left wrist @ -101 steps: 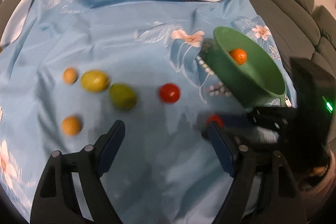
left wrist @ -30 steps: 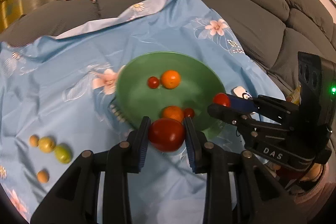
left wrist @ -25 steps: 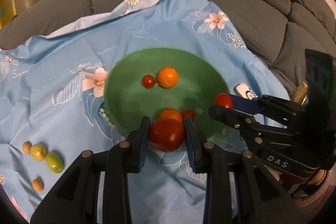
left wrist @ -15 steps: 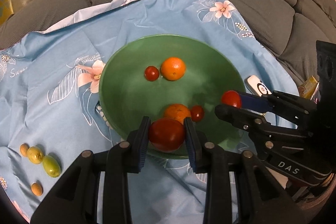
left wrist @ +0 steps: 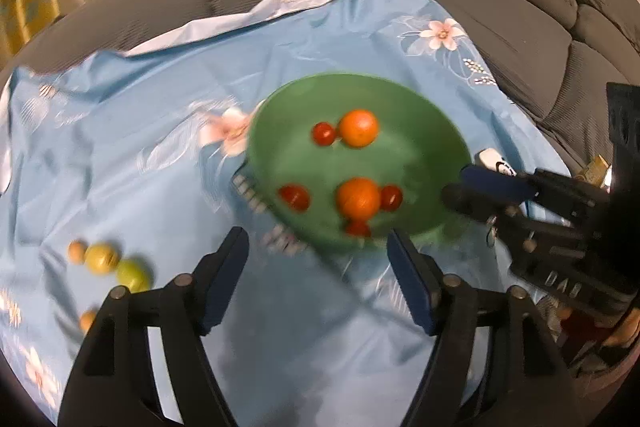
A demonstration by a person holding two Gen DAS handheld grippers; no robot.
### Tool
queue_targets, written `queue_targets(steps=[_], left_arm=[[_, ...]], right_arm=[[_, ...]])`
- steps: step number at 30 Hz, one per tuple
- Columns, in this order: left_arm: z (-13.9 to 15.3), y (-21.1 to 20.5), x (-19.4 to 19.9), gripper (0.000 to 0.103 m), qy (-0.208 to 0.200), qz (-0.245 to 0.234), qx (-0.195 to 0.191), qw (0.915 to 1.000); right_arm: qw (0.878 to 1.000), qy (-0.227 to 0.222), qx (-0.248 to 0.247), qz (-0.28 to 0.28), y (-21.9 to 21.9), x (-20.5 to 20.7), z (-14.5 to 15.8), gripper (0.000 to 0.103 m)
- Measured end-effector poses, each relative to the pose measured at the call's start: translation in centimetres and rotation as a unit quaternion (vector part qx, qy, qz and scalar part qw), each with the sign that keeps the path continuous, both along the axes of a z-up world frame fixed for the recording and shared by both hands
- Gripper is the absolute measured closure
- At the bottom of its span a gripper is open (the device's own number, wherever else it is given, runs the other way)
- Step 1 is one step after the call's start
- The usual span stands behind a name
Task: Organize fruits
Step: 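Carry both cherry tomatoes to the green bowl and release them, then move the right tool to a green plum while the left tool approaches a yellow plum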
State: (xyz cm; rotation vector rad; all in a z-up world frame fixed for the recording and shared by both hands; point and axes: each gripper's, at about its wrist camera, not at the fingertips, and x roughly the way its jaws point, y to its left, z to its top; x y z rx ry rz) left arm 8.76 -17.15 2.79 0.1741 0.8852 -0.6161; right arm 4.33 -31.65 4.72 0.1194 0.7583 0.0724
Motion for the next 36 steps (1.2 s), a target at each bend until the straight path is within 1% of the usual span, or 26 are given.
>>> queue_targets(steps=[2, 4, 5, 8, 12, 13, 14, 15, 21, 27, 36], left_arm=[[-0.1, 1.5, -0.8, 0.024, 0.005, 0.019, 0.002, 0.9998], [-0.5, 3.2, -1.8, 0.019, 0.01, 0.041, 0.012, 0.999], [-0.7, 4.1, -2.4, 0.019, 0.012, 0.051, 0.017, 0.9985], [-1.1, 6.1, -4.1, 0.016, 0.018, 0.067, 0.021, 0.9973], [-1.2, 8.7, -5.9, 0.007, 0.02, 0.095, 0.03, 0.9949], [-1.1, 9.4, -6.3, 0.006, 0.019, 0.103, 0.029, 0.9941], [-1.0, 9.8, -6.6, 0.006, 0.02, 0.108, 0.027, 0.9936], [-0.9, 10.5, -6.9, 0.006, 0.021, 0.115, 0.024, 0.9928], [-0.7, 13.4, -8.3, 0.003, 0.019, 0.142, 0.011, 0.9897], [-0.8, 15.3, -9.1, 0.001, 0.02, 0.156, -0.003, 0.9875], [-1.0, 18.3, -9.7, 0.001, 0.012, 0.18, -0.02, 0.9833]], right_arm=[[1.0, -0.002, -0.002, 0.005, 0.5, -0.4, 0.3, 0.072], [1.0, -0.003, -0.004, 0.01, 1.1, -0.8, 0.5, 0.072], [1.0, -0.004, -0.006, 0.014, 1.4, -1.1, 0.6, 0.072], [1.0, -0.004, -0.009, 0.025, 2.6, -1.5, 0.9, 0.071], [0.999, -0.007, -0.018, 0.045, 4.4, -2.3, 1.5, 0.071], [0.999, -0.008, -0.02, 0.05, 4.9, -2.5, 1.6, 0.069], [0.998, -0.009, -0.022, 0.054, 5.3, -2.7, 1.8, 0.065], [0.998, -0.01, -0.025, 0.058, 5.8, -2.9, 1.9, 0.064], [0.996, -0.011, -0.036, 0.081, 8.2, -3.2, 2.6, 0.063], [0.994, -0.012, -0.049, 0.098, 10.6, -3.5, 2.9, 0.063], [0.99, 0.007, -0.054, 0.131, 13.9, -3.0, 2.0, 0.058]])
